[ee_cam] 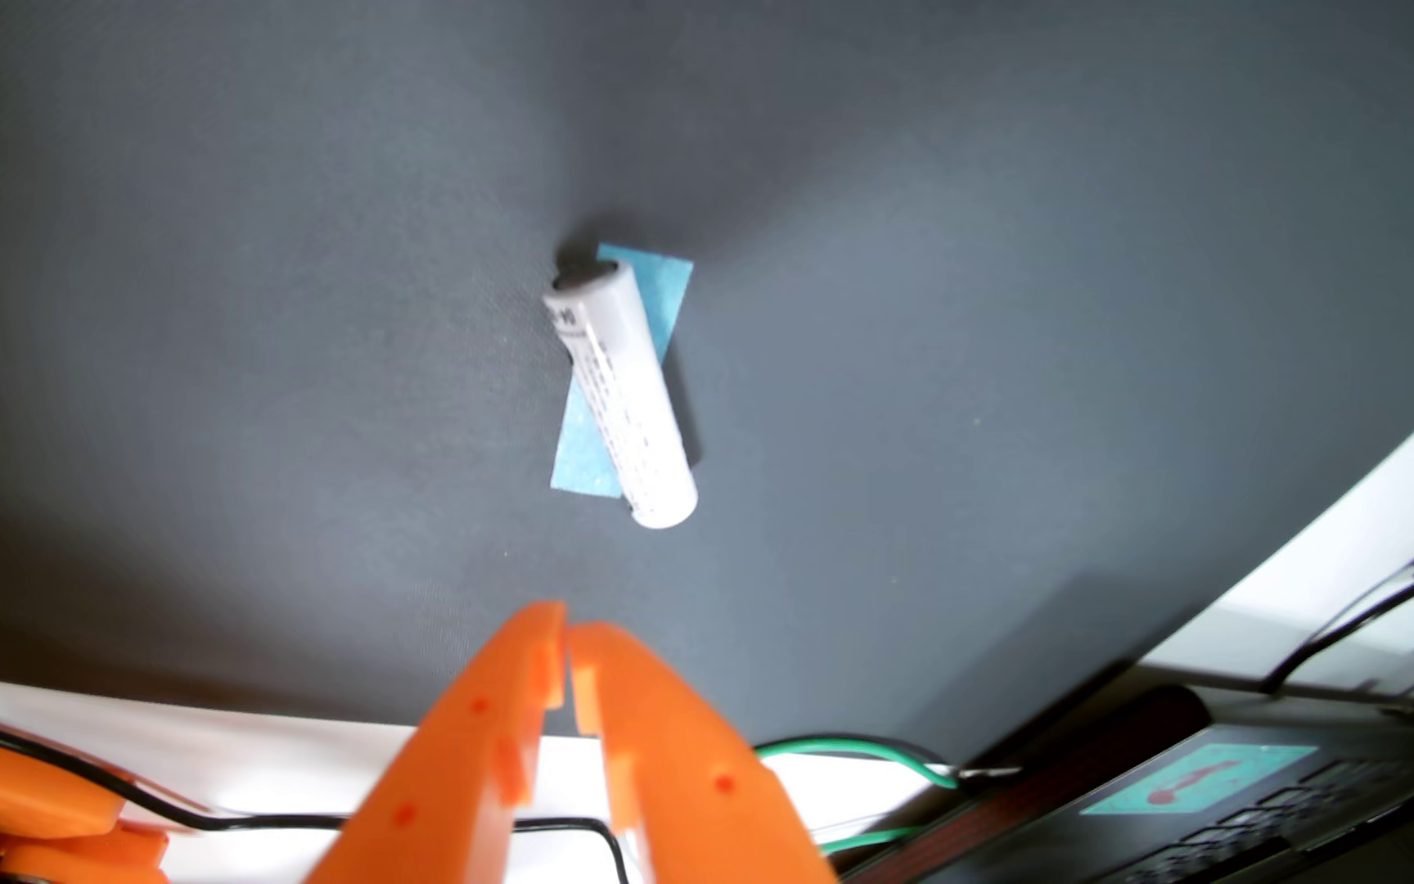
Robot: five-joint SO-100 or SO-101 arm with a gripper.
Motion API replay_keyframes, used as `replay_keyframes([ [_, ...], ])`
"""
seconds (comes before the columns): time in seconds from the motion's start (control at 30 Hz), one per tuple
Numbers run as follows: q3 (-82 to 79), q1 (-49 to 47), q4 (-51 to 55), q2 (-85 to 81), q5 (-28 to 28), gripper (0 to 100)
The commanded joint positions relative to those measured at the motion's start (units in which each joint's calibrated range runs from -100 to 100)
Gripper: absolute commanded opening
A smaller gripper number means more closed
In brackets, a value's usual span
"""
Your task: Insert Battery
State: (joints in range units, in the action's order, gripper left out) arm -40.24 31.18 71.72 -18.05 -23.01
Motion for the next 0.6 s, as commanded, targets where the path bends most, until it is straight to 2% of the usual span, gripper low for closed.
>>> replay_keyframes([
  [0.0,3.54,2.94,0.17,1.25,-0.47,2],
  [0.23,3.36,4.36,0.09,1.67,-0.52,16],
  [0.57,3.45,4.24,0.09,1.67,-0.47,17],
])
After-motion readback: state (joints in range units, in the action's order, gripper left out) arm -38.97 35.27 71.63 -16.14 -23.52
